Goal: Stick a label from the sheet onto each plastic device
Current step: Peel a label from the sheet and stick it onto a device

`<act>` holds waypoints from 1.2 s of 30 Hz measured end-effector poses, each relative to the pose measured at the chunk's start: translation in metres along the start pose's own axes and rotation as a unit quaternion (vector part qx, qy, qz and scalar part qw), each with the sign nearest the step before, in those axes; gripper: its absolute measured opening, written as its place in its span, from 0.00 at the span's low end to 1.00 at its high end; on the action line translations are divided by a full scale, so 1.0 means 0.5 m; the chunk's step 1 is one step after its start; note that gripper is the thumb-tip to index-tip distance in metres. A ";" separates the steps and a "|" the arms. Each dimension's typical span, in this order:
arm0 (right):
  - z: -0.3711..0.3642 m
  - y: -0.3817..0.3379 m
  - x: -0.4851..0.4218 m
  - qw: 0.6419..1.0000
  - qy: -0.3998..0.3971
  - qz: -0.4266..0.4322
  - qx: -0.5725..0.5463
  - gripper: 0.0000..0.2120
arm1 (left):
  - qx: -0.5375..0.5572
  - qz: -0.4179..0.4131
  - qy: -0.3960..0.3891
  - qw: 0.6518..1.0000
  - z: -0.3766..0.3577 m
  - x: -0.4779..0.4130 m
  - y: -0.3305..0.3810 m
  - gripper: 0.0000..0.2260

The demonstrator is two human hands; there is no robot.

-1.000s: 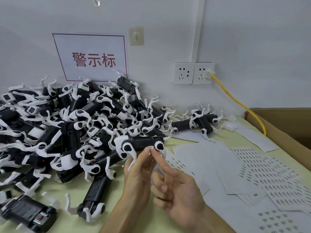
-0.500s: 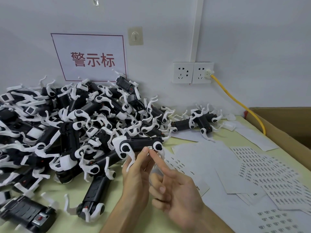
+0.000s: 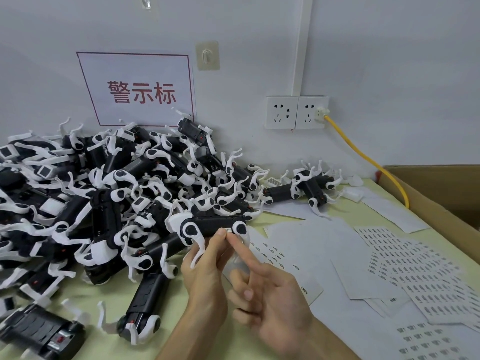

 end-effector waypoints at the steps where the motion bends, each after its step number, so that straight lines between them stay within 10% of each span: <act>1: 0.000 0.000 0.000 1.000 0.001 0.001 0.000 0.23 | -0.004 -0.006 0.006 1.000 0.001 -0.001 -0.002 0.16; 36: 0.002 -0.014 0.002 0.999 0.019 0.019 -0.035 0.30 | -0.007 -0.044 0.077 0.996 0.001 -0.010 0.004 0.14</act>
Point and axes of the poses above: each hand's wrist, its own x-axis away from the middle knuckle, its own z-axis out of the back of the hand, y = z × x, the point moved 2 cm from there along -x, towards the middle knuckle, and after that the axes turned 2 degrees about -z, right-handed, at the moved point
